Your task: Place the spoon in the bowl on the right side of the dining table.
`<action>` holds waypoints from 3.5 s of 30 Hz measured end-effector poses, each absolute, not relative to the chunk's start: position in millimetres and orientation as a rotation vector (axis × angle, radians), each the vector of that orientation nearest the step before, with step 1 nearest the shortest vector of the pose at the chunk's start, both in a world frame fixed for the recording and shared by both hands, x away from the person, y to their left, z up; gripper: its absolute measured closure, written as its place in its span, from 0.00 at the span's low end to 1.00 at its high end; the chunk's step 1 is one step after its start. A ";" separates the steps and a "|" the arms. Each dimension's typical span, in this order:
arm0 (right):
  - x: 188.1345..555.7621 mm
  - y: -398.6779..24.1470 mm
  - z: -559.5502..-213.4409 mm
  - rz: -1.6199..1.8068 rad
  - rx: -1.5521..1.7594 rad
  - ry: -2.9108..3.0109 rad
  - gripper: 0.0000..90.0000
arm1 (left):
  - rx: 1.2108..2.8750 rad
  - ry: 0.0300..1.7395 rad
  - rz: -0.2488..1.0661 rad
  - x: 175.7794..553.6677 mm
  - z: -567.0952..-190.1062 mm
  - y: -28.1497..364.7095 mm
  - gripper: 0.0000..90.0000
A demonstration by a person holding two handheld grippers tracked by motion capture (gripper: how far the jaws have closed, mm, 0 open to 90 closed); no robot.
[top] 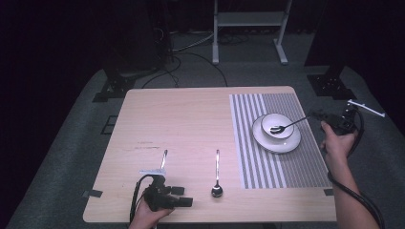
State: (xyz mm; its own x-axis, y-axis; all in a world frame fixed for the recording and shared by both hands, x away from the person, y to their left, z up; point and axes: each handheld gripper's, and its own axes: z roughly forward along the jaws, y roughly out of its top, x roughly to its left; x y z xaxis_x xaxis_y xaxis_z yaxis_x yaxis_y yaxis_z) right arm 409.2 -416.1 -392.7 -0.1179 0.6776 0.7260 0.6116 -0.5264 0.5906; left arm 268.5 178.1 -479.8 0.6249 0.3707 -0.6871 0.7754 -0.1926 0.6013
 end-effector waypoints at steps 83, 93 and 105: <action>379.3 -385.4 -445.0 1.750 2.082 1.708 0.78 | 1.798 0.923 -0.482 269.8 -478.6 175.5 0.03; 369.1 -372.9 -444.6 1.792 2.040 1.752 0.72 | 1.796 0.921 -0.478 267.6 -477.2 176.3 0.03; 357.0 -356.0 -444.3 1.833 1.964 1.829 0.65 | 1.794 0.919 -0.474 267.3 -476.9 178.4 0.03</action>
